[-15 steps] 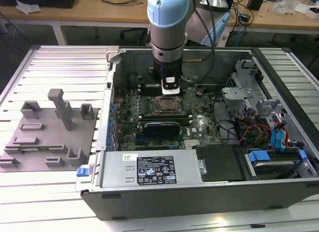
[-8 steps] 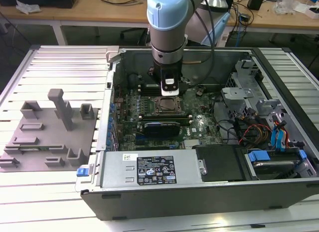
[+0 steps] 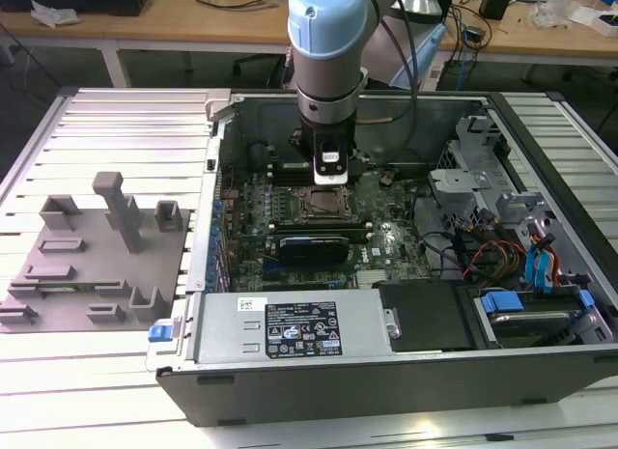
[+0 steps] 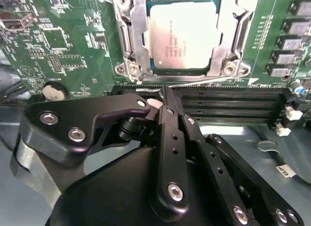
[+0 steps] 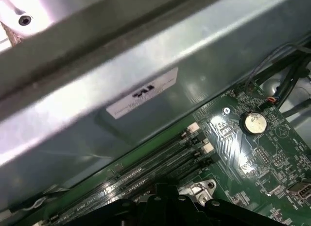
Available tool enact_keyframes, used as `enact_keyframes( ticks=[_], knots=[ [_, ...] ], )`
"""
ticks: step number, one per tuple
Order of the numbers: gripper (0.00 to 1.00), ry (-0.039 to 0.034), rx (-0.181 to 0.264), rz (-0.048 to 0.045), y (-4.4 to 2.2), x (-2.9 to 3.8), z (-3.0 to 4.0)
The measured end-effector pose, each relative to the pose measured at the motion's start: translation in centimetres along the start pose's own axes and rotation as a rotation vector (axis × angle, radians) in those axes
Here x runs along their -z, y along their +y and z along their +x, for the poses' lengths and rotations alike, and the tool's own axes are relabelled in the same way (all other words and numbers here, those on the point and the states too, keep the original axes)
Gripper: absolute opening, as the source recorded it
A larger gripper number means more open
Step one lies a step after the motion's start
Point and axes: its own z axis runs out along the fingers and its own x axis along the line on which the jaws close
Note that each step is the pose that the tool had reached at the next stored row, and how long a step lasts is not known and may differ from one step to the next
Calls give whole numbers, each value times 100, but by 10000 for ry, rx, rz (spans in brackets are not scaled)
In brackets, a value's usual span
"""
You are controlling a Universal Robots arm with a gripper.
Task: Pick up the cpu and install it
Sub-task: 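Install the first cpu locking lever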
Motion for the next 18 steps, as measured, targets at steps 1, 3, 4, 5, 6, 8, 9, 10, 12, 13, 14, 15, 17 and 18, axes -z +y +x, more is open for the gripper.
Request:
enact_keyframes(
  ticks=[1, 3, 4, 5, 6, 8, 9, 10, 12, 13, 14, 15, 17, 18],
  knots=[
    [11, -4, -19, 0, 5, -2, 3],
    [11, -14, -49, 0, 8, -3, 5],
    [11, -21, -64, 2, 8, -5, 5],
    [11, -36, -88, 13, 8, -9, 5],
    [11, -45, -100, 23, 7, -10, 5],
    [11, -59, -120, 38, 6, -11, 5],
    [11, -60, -124, 39, 6, -11, 5],
    [11, -62, -126, 39, 6, -11, 5],
    [11, -62, -128, 39, 6, -11, 5],
    [11, -62, -129, 38, 6, -11, 5],
    [11, -62, -129, 37, 6, -11, 5],
    [11, -62, -129, 36, 8, -8, 5],
    [11, -62, -130, 36, 12, 9, 5],
    [11, -58, -129, 30, 17, 23, 6]
  ],
)
